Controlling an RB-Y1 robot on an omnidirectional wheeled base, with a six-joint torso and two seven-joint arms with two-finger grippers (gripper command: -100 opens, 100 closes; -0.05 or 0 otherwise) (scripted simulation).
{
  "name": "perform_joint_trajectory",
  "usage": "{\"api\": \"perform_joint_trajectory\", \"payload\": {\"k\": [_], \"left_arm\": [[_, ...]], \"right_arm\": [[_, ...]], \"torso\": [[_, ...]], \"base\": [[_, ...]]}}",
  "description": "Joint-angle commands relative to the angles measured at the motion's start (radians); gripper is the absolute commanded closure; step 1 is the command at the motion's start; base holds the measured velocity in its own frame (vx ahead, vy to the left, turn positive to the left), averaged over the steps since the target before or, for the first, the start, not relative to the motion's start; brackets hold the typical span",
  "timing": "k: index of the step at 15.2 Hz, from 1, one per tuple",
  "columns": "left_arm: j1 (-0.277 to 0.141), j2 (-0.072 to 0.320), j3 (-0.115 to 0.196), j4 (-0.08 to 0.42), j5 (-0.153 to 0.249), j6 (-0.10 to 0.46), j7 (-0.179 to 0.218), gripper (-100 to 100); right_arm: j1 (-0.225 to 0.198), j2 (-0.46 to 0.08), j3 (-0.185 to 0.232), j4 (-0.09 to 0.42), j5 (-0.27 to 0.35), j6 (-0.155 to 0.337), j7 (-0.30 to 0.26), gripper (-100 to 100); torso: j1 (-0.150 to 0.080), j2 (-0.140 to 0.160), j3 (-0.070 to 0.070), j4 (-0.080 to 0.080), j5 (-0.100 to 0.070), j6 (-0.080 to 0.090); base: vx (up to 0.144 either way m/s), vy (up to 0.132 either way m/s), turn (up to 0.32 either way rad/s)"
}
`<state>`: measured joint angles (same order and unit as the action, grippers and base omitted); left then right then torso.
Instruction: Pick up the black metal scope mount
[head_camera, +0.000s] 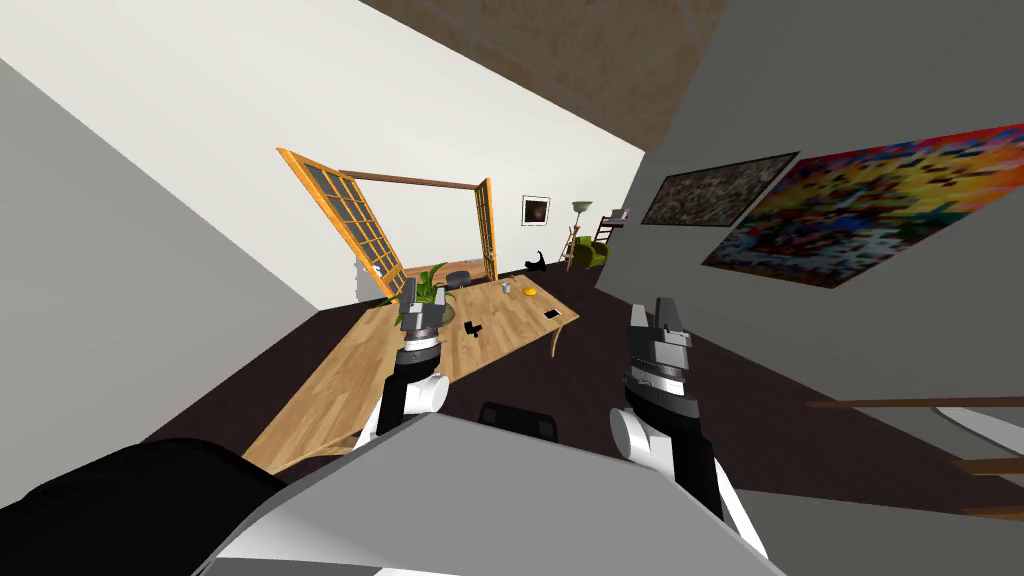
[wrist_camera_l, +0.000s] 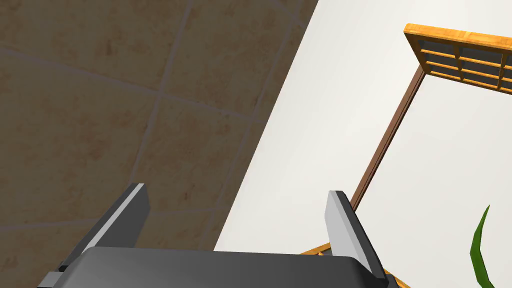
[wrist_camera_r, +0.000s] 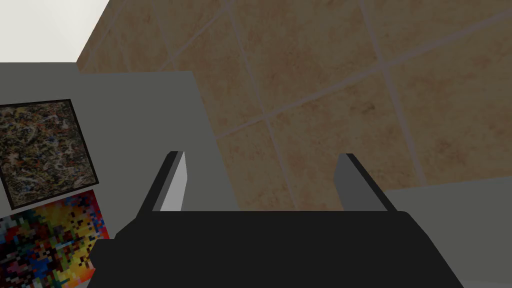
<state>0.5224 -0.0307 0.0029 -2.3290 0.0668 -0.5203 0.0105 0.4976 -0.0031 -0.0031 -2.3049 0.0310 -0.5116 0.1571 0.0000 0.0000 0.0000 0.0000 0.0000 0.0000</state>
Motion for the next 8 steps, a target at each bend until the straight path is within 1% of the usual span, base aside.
{"api": "perform_joint_trajectory", "payload": {"k": [1,4,5,7,8], "left_arm": [[0.009,0.035,-0.002,0.022,-0.003,0.004,0.016,-100],[0.029,0.103,-0.006,0.077,-0.010,0.012,0.054,-100],[0.029,0.104,-0.006,0.077,-0.010,0.012,0.054,-100],[0.049,0.160,-0.010,0.129,-0.017,0.021,0.089,-100],[0.060,0.184,-0.012,0.160,-0.021,0.026,0.110,-100]], "right_arm": [[0.000,0.000,0.000,0.000,0.000,0.000,0.000,0],[0.000,0.000,0.000,0.000,0.000,0.000,0.000,0],[0.000,0.000,0.000,0.000,0.000,0.000,0.000,0],[0.000,0.000,0.000,0.000,0.000,0.000,0.000,0],[0.000,0.000,0.000,0.000,0.000,0.000,0.000,0]], "torso": [[0.000,0.000,0.000,0.000,0.000,0.000],[-0.002,-0.002,-0.001,0.000,0.000,0.000],[-0.003,-0.002,-0.001,-0.001,-0.001,0.001],[-0.003,-0.003,-0.002,-0.001,-0.001,0.000],[-0.003,-0.003,-0.002,-0.001,-0.001,0.000]], "base": [[0.008,-0.013,-0.085],[0.031,-0.044,-0.152],[0.038,-0.044,-0.099],[0.037,-0.046,-0.126],[0.051,-0.059,-0.250]]}}
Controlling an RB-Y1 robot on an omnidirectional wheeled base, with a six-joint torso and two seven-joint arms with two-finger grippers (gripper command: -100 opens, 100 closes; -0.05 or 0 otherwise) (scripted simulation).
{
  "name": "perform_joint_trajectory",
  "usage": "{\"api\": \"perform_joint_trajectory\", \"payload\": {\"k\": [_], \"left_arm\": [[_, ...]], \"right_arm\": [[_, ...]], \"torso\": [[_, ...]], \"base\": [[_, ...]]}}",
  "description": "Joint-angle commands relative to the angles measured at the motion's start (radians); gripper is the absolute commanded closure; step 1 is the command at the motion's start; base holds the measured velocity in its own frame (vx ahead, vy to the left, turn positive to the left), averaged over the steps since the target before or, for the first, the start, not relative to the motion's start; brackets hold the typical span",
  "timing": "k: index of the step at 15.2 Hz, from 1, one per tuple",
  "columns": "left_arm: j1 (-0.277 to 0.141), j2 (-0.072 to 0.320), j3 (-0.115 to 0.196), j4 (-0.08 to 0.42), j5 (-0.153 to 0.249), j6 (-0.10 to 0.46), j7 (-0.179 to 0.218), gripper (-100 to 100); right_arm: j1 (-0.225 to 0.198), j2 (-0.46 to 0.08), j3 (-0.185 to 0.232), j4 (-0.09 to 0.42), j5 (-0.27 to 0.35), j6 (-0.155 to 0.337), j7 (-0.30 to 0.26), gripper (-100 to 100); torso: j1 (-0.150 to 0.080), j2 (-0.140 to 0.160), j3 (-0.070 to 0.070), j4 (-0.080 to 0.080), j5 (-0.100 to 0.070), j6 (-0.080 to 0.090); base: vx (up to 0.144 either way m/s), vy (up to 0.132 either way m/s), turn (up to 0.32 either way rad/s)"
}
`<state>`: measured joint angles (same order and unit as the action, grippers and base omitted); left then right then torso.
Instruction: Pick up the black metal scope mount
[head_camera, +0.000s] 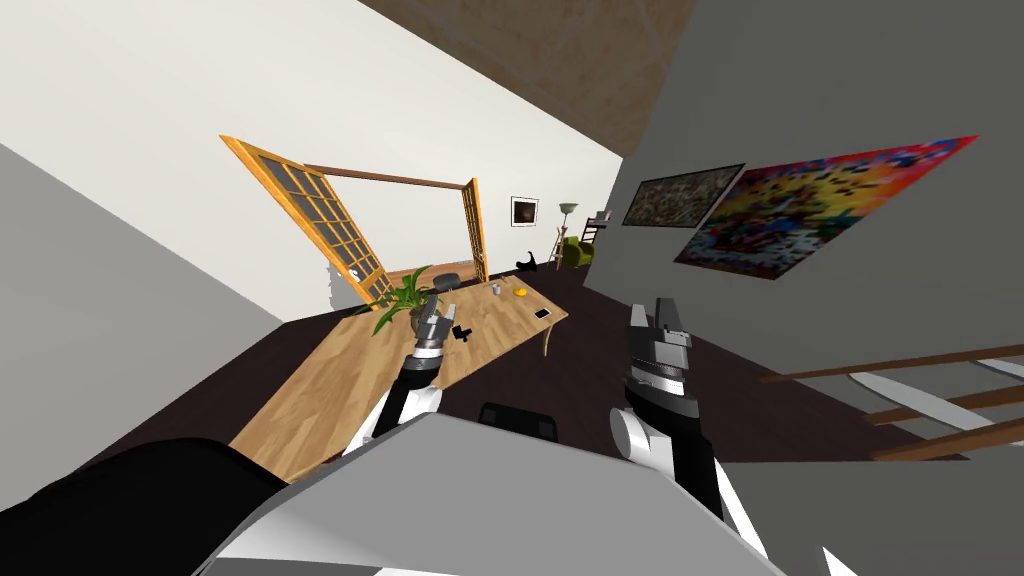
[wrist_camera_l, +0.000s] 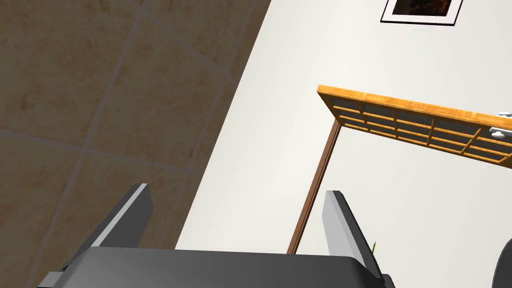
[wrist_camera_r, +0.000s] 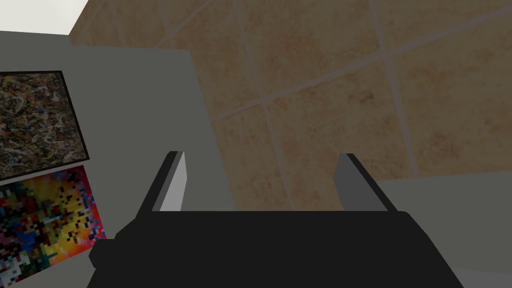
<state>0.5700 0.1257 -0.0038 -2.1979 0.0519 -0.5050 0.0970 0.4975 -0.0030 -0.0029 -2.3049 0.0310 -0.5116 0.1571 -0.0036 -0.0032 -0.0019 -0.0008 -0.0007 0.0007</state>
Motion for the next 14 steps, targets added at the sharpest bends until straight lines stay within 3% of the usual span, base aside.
{"api": "perform_joint_trajectory", "payload": {"k": [1,4,5,6,7,8,9,10,11,12,13,14], "left_arm": [[0.013,0.034,-0.005,0.029,-0.006,0.011,0.024,-100],[0.038,0.099,-0.010,0.097,-0.014,0.022,0.070,-100],[0.038,0.099,-0.010,0.097,-0.014,0.022,0.070,-100],[0.052,0.134,-0.013,0.123,-0.019,0.028,0.096,-100],[0.052,0.134,-0.013,0.135,-0.019,0.028,0.096,-100],[0.066,0.167,-0.016,0.163,-0.024,0.034,0.122,-100],[0.066,0.169,-0.016,0.174,-0.024,0.034,0.122,-100],[0.081,0.206,-0.019,0.205,-0.029,0.041,0.150,-100],[0.081,0.206,-0.019,0.215,-0.029,0.041,0.150,-100],[0.097,0.240,-0.022,0.257,-0.034,0.048,0.179,-100],[0.097,0.243,-0.022,0.257,-0.034,0.048,0.179,-100],[0.113,0.270,-0.026,0.296,-0.040,0.055,0.209,-100]], "right_arm": [[0.000,0.000,0.000,0.000,0.000,0.000,0.000,0],[0.000,0.000,0.000,0.000,0.000,0.000,0.000,0],[0.000,0.000,0.000,0.000,0.000,0.000,0.000,0],[0.000,0.000,0.000,0.000,0.000,0.000,0.000,0],[0.000,0.000,0.000,0.000,0.000,0.000,0.000,0],[0.000,0.000,0.000,0.000,0.000,0.000,0.000,0],[0.000,0.000,0.000,0.000,0.000,0.000,0.000,0],[0.000,0.000,0.000,0.000,0.000,0.000,0.000,0],[0.000,0.000,0.000,0.000,0.000,0.000,0.000,0],[0.000,0.000,0.000,0.000,0.000,0.000,0.000,0],[0.000,0.000,0.000,0.000,0.000,0.000,0.000,0],[0.000,0.000,0.000,0.000,0.000,0.000,0.000,0]], "torso": [[0.000,0.000,0.000,0.000,0.000,0.000],[0.000,0.001,0.000,0.000,0.000,-0.001],[0.000,0.000,0.000,0.000,0.000,0.000],[0.000,0.000,0.000,0.000,0.000,0.000],[0.000,0.000,0.000,0.000,0.000,0.000],[0.000,0.000,0.000,0.000,0.000,0.000],[0.000,0.000,0.000,0.000,0.000,0.000],[0.000,0.000,0.000,0.000,0.000,0.000],[0.000,0.000,0.000,0.000,0.000,0.000],[0.000,0.000,0.000,0.000,0.000,0.000],[0.000,0.000,0.000,0.000,0.000,0.000],[0.000,0.000,0.000,0.000,0.000,0.000]], "base": [[0.048,-0.051,-0.155],[0.040,-0.045,-0.117],[0.048,-0.042,-0.132],[0.047,-0.050,-0.160],[0.049,-0.049,-0.123],[0.053,-0.051,-0.165],[0.047,-0.047,-0.147],[0.049,-0.048,-0.163],[0.047,-0.044,-0.150],[0.056,-0.051,-0.181],[0.056,-0.045,-0.152],[0.058,-0.045,-0.184]]}}
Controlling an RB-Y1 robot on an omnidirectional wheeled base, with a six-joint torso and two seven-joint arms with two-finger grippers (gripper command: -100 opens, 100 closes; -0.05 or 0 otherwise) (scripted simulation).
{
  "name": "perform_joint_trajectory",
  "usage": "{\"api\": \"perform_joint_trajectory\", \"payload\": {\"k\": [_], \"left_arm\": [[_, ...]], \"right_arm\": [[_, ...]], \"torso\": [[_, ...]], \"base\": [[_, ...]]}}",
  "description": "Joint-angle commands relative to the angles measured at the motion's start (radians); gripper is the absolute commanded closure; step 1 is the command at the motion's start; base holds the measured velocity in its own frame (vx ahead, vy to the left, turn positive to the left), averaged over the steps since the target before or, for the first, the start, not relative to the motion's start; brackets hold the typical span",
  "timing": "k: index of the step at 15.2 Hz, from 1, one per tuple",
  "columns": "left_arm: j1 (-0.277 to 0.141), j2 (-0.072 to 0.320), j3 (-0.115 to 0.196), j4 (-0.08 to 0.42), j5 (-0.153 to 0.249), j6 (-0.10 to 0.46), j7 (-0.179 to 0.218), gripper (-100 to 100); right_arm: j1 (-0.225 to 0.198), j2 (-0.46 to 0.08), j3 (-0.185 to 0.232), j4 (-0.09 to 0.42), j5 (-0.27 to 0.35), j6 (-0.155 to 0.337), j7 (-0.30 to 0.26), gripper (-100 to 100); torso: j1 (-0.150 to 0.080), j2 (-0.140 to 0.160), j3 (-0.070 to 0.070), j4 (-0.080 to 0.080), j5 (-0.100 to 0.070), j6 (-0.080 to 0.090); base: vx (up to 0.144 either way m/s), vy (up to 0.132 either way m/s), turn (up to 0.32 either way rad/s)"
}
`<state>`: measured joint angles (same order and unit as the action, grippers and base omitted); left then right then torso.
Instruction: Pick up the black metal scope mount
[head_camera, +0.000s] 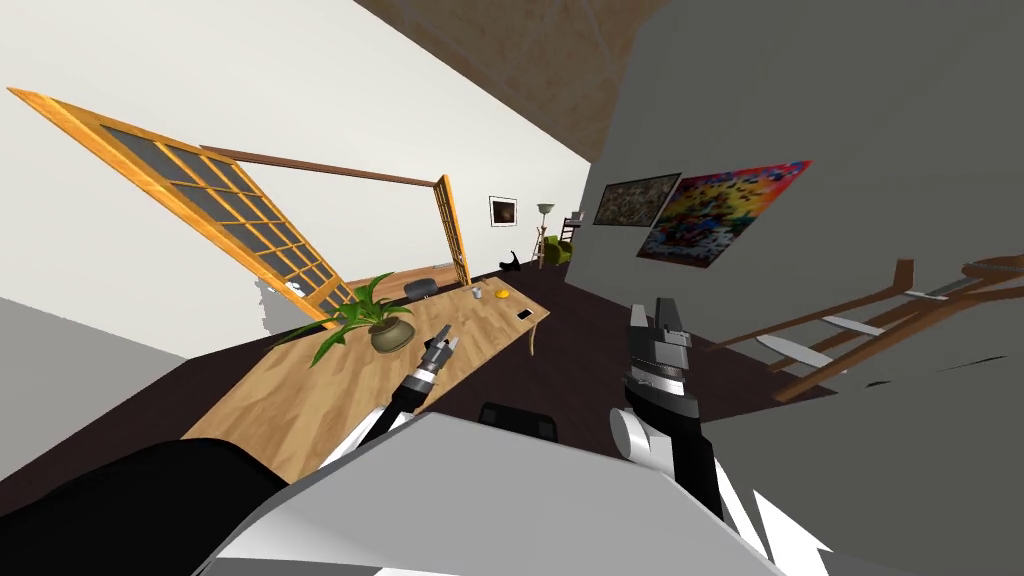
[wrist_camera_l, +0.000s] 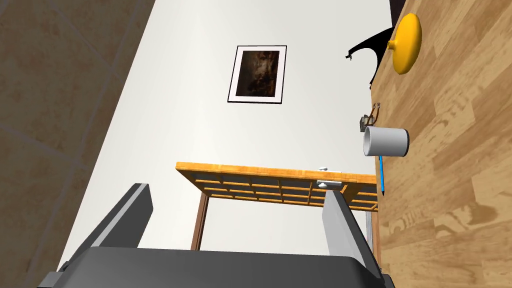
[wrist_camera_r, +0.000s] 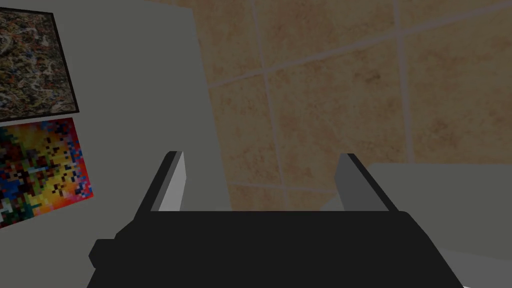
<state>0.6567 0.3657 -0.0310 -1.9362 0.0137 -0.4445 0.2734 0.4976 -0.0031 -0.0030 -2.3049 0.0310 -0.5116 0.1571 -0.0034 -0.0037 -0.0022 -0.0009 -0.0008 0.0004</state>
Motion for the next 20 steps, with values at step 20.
{"api": "perform_joint_trajectory", "payload": {"k": [20], "left_arm": [[0.159,0.337,-0.040,0.392,-0.047,0.058,0.290,-100]], "right_arm": [[0.000,0.000,0.000,0.000,0.000,0.000,0.000,0]], "torso": [[0.000,0.002,0.001,0.000,0.000,0.000]], "base": [[0.052,-0.036,-0.146]]}}
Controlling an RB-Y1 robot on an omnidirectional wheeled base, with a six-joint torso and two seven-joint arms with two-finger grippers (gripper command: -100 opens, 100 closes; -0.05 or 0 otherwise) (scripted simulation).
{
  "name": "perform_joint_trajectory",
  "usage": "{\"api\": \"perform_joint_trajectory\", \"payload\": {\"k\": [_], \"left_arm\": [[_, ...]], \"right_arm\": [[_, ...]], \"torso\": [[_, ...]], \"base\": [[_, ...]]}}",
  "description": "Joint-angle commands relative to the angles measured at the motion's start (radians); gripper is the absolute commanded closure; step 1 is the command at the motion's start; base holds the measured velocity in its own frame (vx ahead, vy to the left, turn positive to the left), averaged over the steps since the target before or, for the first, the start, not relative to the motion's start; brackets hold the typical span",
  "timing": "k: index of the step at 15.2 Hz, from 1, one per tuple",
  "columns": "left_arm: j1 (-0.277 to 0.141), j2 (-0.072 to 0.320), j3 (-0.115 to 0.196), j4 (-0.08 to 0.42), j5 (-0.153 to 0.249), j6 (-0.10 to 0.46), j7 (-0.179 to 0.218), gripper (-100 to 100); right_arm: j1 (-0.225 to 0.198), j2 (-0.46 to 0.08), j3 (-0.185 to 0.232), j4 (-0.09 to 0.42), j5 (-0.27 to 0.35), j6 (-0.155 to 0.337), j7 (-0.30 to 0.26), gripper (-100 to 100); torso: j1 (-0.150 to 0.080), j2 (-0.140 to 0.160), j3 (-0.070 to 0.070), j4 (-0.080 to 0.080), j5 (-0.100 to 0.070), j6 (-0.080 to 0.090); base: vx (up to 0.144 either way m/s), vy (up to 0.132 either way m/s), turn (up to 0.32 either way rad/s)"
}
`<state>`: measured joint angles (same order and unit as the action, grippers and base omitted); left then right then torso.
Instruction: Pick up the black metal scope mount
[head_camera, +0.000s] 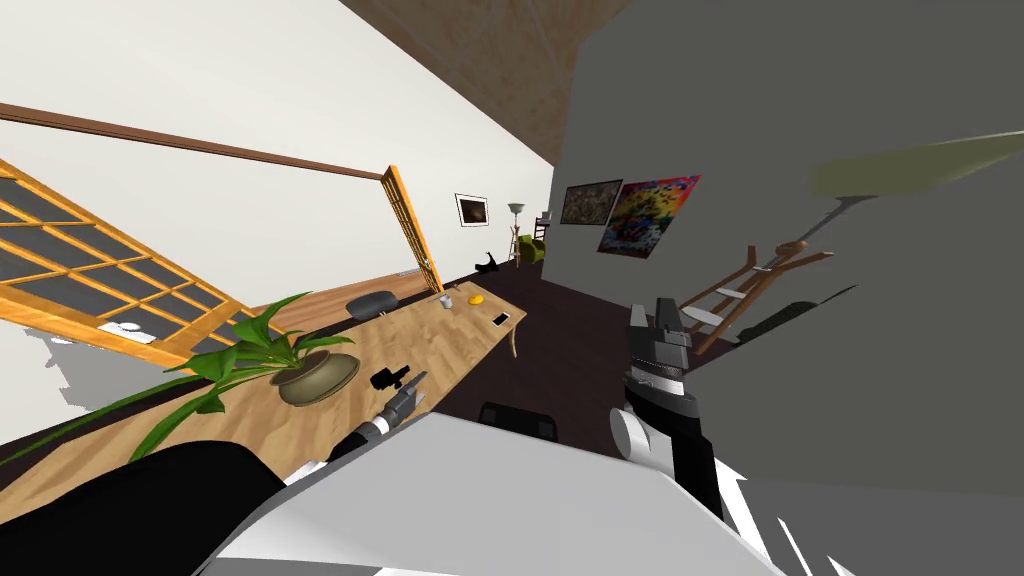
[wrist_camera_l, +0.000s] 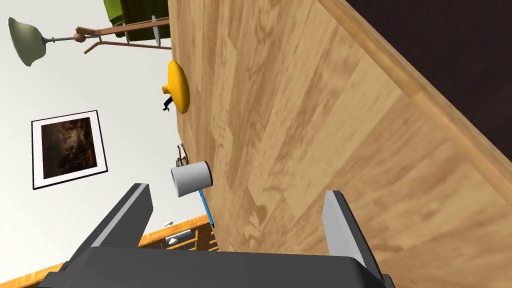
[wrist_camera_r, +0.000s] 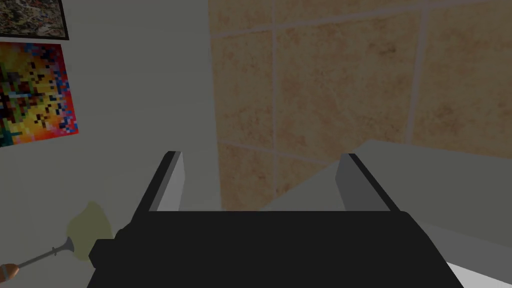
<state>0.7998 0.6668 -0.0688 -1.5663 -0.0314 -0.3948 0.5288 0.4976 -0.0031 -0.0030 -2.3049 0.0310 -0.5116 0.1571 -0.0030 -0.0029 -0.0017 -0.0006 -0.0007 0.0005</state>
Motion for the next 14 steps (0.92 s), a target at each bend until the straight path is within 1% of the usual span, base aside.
{"api": "perform_joint_trajectory", "payload": {"k": [1,2,3,4,5,6,7,8,9,10,11,12,13,14], "left_arm": [[0.016,0.036,-0.002,0.045,-0.002,0.008,0.035,-100],[0.032,0.064,-0.009,0.075,-0.007,0.017,0.064,-100],[0.032,0.070,-0.009,0.081,-0.007,0.017,0.067,-100],[0.032,0.070,-0.009,0.092,-0.007,0.017,0.067,-100],[0.032,0.070,-0.009,0.093,-0.007,0.017,0.067,-100],[0.048,0.102,-0.017,0.125,-0.013,0.025,0.099,-100],[0.048,0.102,-0.017,0.140,-0.013,0.025,0.099,-100],[0.063,0.133,-0.025,0.177,-0.018,0.033,0.131,-100],[0.063,0.133,-0.025,0.186,-0.018,0.033,0.131,-100],[0.077,0.162,-0.034,0.221,-0.023,0.042,0.162,-100],[0.077,0.162,-0.034,0.231,-0.023,0.042,0.162,-100],[0.091,0.188,-0.044,0.272,-0.028,0.050,0.193,-100],[0.104,0.213,-0.054,0.298,-0.033,0.058,0.217,-100],[0.104,0.213,-0.054,0.319,-0.033,0.058,0.222,-100]], "right_arm": [[0.000,0.000,0.000,0.000,0.000,0.000,0.000,0],[0.000,0.000,0.000,0.000,0.000,0.000,0.000,0],[0.000,0.000,0.000,0.000,0.000,0.000,0.000,0],[0.000,0.000,0.000,0.000,0.000,0.000,0.000,0],[0.000,0.000,0.000,0.000,0.000,0.000,0.000,0],[0.000,0.000,0.000,0.000,0.000,0.000,0.000,0],[0.000,0.000,0.000,0.000,0.000,0.000,0.000,0],[0.000,0.000,0.000,0.000,0.000,0.000,0.000,0],[0.000,0.000,0.000,0.000,0.000,0.000,0.000,0],[0.000,0.000,0.000,0.000,0.000,0.000,0.000,0],[0.000,0.000,0.000,0.000,0.000,0.000,0.000,0],[0.000,0.000,0.000,0.000,0.000,0.000,0.000,0],[0.000,0.000,0.000,0.000,0.000,0.000,0.000,0],[0.000,0.000,0.000,0.000,0.000,0.000,0.000,0]], "torso": [[0.000,0.000,0.000,0.000,0.000,0.000],[0.000,0.000,0.000,0.000,0.000,0.000],[0.000,-0.001,-0.001,0.000,0.000,0.000],[0.000,-0.002,-0.001,0.000,0.000,0.000],[0.000,-0.001,-0.001,0.000,0.000,-0.001],[0.001,0.000,0.000,0.000,0.000,-0.001],[0.001,0.001,0.000,0.000,0.000,0.000],[0.001,0.001,0.000,0.000,0.000,0.000],[0.000,0.000,0.000,0.000,0.000,0.000],[0.000,-0.001,-0.001,0.000,0.000,0.000],[0.000,-0.002,-0.001,0.000,0.000,0.000],[0.000,-0.002,-0.001,0.000,0.000,0.000],[0.000,-0.002,-0.001,-0.001,0.000,0.000],[0.000,-0.003,-0.002,-0.001,0.000,0.000]], "base": [[0.066,-0.031,-0.169],[0.075,-0.037,-0.217],[0.078,-0.024,-0.174],[0.057,-0.012,-0.031],[0.027,-0.009,0.034],[0.032,-0.022,-0.126],[0.039,-0.022,-0.176],[0.068,-0.029,-0.216],[0.078,-0.028,-0.167],[0.085,-0.029,-0.208],[0.082,-0.024,-0.158],[0.081,-0.023,-0.184],[0.094,-0.033,-0.307],[0.087,-0.021,-0.224]]}}
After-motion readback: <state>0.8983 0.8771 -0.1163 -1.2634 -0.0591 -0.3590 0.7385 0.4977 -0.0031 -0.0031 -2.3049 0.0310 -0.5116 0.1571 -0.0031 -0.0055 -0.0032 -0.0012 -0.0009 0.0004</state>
